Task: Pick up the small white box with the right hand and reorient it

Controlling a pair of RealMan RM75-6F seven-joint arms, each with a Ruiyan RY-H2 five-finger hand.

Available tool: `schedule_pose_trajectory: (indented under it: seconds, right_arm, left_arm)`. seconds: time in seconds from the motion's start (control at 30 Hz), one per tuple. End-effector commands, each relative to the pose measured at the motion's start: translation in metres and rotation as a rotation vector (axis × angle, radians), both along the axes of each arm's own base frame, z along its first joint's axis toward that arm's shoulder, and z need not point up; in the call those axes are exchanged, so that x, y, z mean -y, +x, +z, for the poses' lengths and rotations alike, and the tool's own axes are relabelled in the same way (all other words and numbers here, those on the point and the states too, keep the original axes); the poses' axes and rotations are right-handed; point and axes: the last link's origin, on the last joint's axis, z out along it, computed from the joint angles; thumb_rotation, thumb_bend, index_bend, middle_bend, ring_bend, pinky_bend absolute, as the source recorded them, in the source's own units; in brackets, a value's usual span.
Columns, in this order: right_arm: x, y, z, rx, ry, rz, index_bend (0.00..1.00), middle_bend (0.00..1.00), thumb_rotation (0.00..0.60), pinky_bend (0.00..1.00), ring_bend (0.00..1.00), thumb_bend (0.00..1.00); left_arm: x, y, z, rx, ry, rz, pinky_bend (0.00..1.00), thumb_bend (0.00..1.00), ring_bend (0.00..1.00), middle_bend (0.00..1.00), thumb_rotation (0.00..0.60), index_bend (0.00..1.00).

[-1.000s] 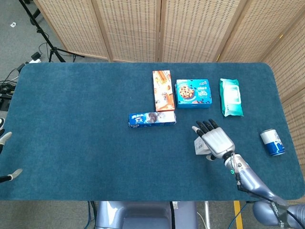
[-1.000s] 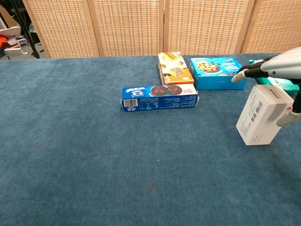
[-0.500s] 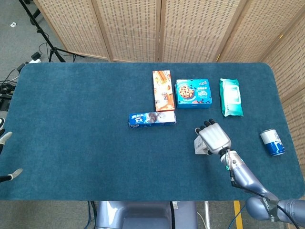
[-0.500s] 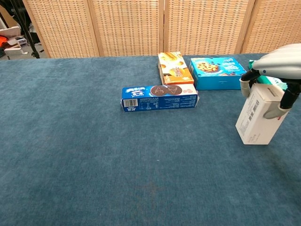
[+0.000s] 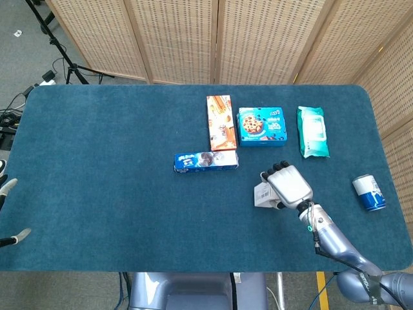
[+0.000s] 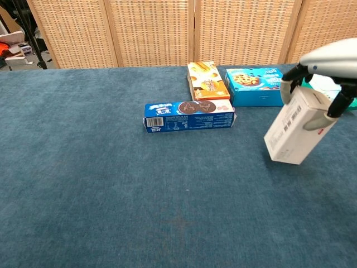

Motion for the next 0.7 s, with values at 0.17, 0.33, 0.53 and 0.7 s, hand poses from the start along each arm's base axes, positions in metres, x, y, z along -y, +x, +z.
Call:
schedule_pose_trajectory:
  seconds: [0.17, 0.33, 0.53, 0.7]
  right_arm:
    - [0.000, -0.031, 0.020, 0.416, -0.040, 0.004, 0.48, 0.54, 0.600, 0.25, 0.31, 0.61]
    - [-0.010, -0.077, -0.017, 0.746, 0.026, -0.145, 0.48, 0.55, 0.600, 0.25, 0.31, 0.78]
    - [-0.012, -0.104, -0.048, 0.816, 0.060, -0.149, 0.48, 0.55, 0.600, 0.25, 0.31, 0.78]
    - [-0.010, -0.116, -0.058, 0.838, 0.059, -0.166, 0.48, 0.55, 0.600, 0.25, 0.31, 0.78]
  left_arm:
    - [0.000, 0.002, -0.002, -0.011, 0.005, -0.008, 0.00, 0.00, 0.00, 0.00, 0.600, 0.00]
    - [0.000, 0.005, -0.006, -0.019, -0.001, -0.012, 0.00, 0.00, 0.00, 0.00, 0.600, 0.00]
    - [0.001, 0.005, -0.006, -0.020, 0.003, -0.011, 0.00, 0.00, 0.00, 0.00, 0.600, 0.00]
    - [0.000, 0.005, -0.008, -0.024, -0.002, -0.006, 0.00, 0.00, 0.00, 0.00, 0.600, 0.00]
